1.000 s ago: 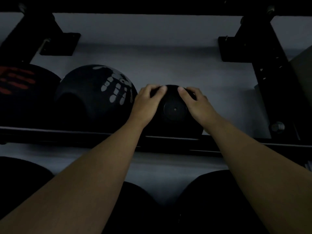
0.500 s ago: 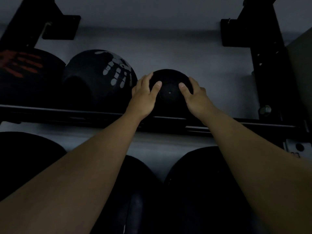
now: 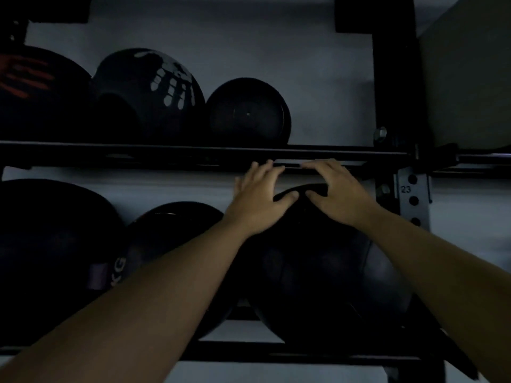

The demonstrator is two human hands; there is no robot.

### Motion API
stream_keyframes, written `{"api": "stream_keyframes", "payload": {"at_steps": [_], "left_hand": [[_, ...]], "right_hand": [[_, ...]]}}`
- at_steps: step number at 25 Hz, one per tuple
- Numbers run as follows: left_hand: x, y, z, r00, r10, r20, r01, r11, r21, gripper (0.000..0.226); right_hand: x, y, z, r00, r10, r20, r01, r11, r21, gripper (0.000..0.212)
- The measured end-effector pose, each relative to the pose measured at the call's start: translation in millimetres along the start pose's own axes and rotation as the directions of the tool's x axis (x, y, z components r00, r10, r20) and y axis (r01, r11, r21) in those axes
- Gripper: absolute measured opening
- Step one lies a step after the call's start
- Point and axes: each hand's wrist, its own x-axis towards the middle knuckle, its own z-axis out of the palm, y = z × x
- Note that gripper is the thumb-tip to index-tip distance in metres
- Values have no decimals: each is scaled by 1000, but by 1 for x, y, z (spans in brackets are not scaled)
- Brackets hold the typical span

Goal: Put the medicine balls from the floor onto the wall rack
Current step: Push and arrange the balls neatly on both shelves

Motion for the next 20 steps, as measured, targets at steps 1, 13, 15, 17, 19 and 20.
{"api": "stream_keyframes", "payload": {"at_steps": [1, 13, 15, 17, 19, 20], "left_hand": [[-5, 9, 12, 998, 3, 65, -2, 1000, -19, 71], [-38, 9, 58, 992, -81, 99, 93, 987, -133, 70], [-39, 8, 62, 994, -79, 70, 87, 987, -134, 68], [-39, 4, 61, 995, -79, 64, 87, 985, -149, 67], [-39, -2, 58, 995, -86, 53, 94, 980, -176, 66], [-41, -6, 57, 994, -95, 46, 102, 975, -197, 65]], "right_hand": [[-8, 6, -3, 997, 75, -9, -75, 996, -50, 55], [-108, 66, 8, 789, 603, -121, -543, 775, 324, 76], [-114, 70, 16, 719, 689, -84, -594, 673, 440, 85], [-113, 67, 25, 687, 722, -86, -616, 641, 458, 82], [-107, 60, 29, 696, 711, -100, -614, 663, 428, 76], [-105, 58, 30, 706, 702, -96, -612, 673, 416, 76]]}}
